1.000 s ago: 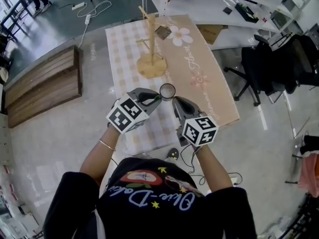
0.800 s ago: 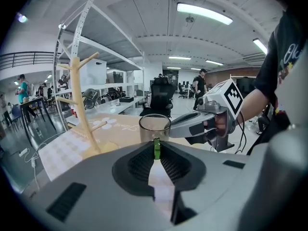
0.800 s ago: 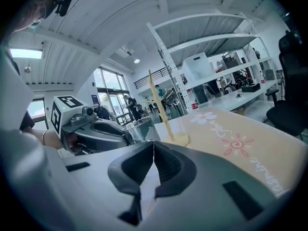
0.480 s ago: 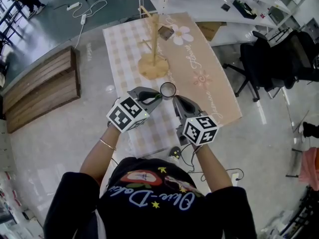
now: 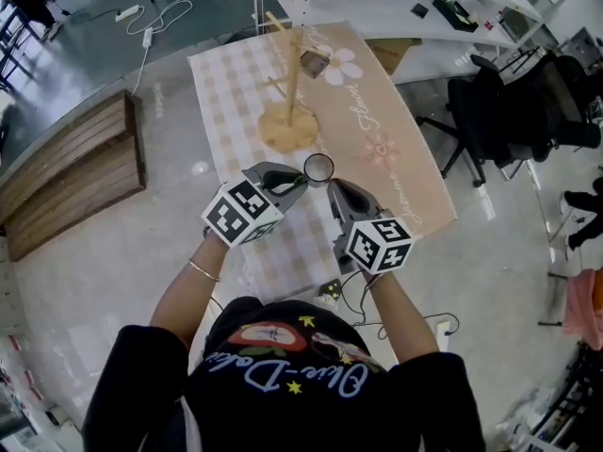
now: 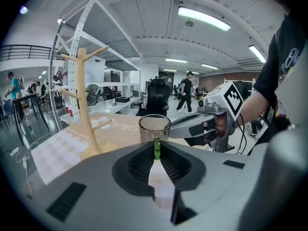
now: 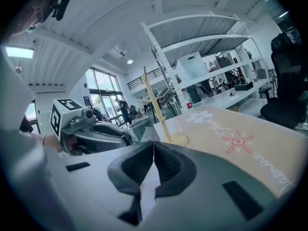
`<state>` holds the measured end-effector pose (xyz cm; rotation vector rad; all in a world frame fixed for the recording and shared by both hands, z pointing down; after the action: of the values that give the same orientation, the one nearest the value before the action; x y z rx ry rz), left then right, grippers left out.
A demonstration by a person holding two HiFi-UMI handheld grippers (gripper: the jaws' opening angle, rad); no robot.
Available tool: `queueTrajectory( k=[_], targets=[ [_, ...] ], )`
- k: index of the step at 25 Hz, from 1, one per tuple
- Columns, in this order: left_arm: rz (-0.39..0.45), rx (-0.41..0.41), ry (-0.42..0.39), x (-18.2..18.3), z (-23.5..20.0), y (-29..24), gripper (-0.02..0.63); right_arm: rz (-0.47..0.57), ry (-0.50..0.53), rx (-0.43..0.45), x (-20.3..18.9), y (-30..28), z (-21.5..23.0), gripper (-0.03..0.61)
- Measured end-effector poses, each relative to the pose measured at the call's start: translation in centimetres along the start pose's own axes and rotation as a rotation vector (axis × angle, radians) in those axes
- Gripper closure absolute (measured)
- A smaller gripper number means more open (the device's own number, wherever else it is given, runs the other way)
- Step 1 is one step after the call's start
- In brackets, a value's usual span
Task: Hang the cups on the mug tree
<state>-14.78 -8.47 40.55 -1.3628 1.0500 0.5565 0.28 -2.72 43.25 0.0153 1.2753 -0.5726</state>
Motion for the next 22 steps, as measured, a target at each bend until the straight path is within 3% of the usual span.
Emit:
queueTrajectory(
  k=[22],
  targets=[
    [0.014,-0.119,0.044,0.1,-3.9,-1.9,0.566,0.016,-0.045,-0.109,0.4,-2.2,1.0,0.569]
  ],
)
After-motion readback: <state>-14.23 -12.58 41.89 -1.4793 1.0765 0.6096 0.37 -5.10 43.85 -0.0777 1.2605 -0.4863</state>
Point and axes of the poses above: the fingertips, and each gripper's own axes: y backward along the fingers, z to its right, x out of its top, the point moved 8 cm from there along y, backward along the fingers, and after that the axes turned 4 degrees about y, right-handed, at the moved point
